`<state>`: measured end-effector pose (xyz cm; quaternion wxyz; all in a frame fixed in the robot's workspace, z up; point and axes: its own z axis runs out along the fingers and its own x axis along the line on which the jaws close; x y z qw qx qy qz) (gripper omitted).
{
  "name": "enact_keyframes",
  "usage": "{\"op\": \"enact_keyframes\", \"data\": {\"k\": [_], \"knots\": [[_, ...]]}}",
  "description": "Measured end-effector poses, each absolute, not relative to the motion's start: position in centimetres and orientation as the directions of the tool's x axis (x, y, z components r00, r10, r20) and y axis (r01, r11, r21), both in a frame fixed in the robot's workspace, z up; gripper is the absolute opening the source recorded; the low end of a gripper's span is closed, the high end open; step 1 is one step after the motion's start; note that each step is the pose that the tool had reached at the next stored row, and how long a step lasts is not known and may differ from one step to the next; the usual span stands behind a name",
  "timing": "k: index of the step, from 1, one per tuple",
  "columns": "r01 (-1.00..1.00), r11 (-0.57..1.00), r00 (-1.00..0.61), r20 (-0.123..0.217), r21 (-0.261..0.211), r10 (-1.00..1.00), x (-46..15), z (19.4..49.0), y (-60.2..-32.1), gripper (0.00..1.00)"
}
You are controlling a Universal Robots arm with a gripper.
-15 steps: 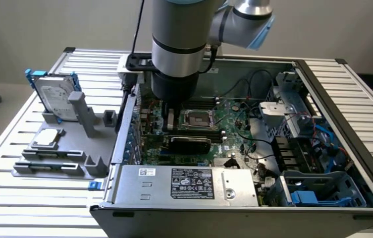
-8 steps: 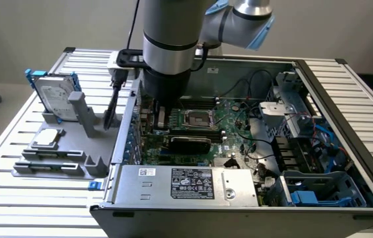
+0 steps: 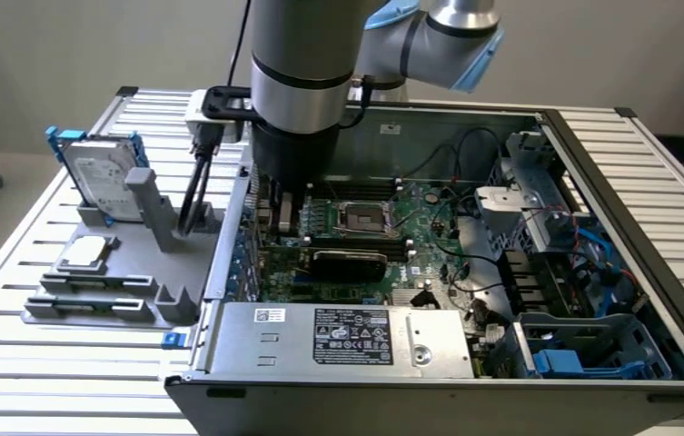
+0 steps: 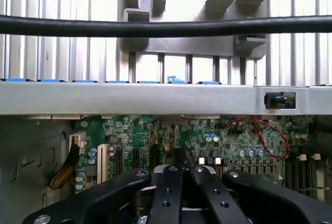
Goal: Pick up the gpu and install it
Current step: 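Press down on the gpu until it lock into place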
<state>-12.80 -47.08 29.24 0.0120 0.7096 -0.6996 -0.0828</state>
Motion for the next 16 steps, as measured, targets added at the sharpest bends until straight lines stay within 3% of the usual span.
{"op": "enact_keyframes", "data": {"k": [16], "knots": [[-0.988, -0.054, 0.042, -0.084, 0.145, -0.996, -14.1, 29.5, -47.1, 0.11]]}}
